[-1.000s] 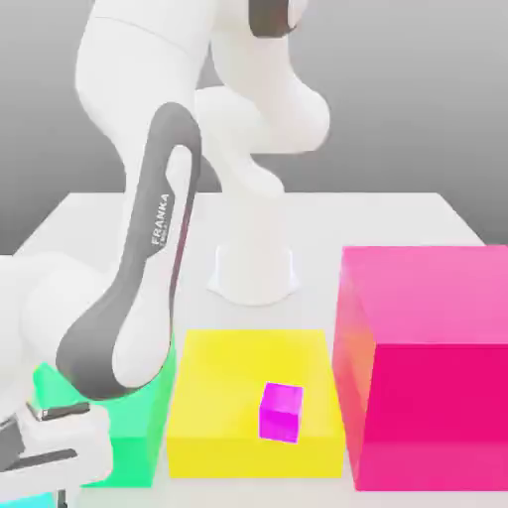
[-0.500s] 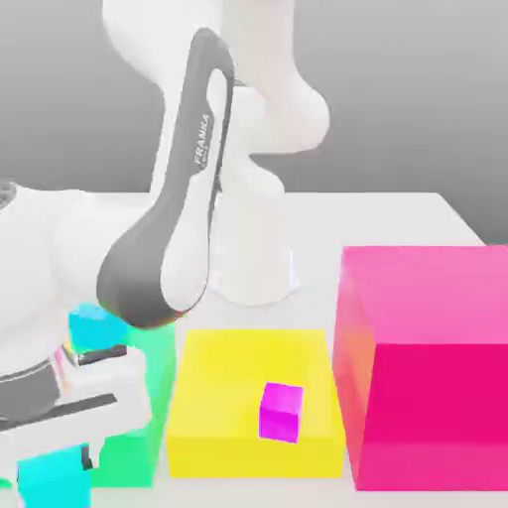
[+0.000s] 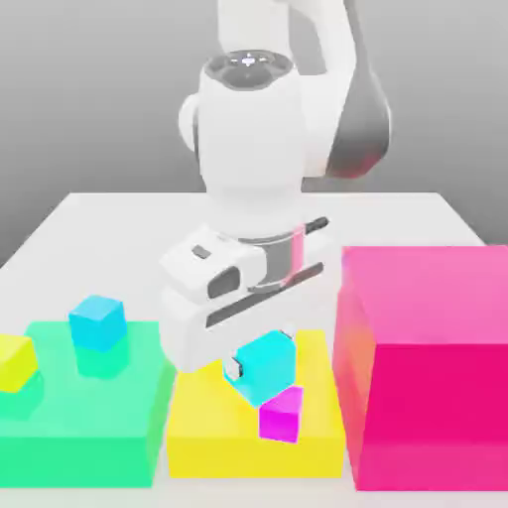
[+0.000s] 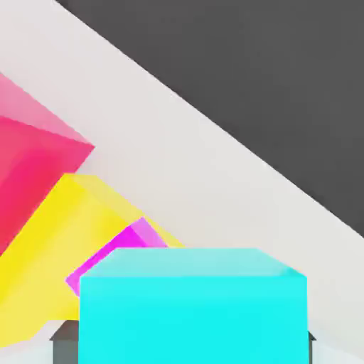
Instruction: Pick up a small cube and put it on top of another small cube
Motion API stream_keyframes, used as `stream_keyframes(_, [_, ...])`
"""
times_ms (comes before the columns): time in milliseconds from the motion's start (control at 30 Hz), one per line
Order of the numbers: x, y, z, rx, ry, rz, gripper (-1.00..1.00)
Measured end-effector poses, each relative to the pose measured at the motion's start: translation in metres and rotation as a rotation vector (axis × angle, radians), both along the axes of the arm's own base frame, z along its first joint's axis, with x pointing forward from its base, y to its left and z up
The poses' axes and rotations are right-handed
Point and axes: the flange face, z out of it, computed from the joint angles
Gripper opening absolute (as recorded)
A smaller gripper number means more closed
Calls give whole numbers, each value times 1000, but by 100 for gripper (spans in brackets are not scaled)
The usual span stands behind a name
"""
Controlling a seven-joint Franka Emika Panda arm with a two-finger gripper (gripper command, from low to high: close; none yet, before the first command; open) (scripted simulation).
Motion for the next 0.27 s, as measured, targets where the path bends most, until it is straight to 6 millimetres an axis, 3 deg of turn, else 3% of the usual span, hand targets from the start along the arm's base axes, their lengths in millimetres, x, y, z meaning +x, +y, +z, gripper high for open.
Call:
stream_keyframes(133, [-5,7,-44,-8,-8,16,-100])
stream_keyframes(167, [-6,7,-53,-9,-8,17,100])
stream_keyframes(267, [-6,9,-53,-9,-8,21,100])
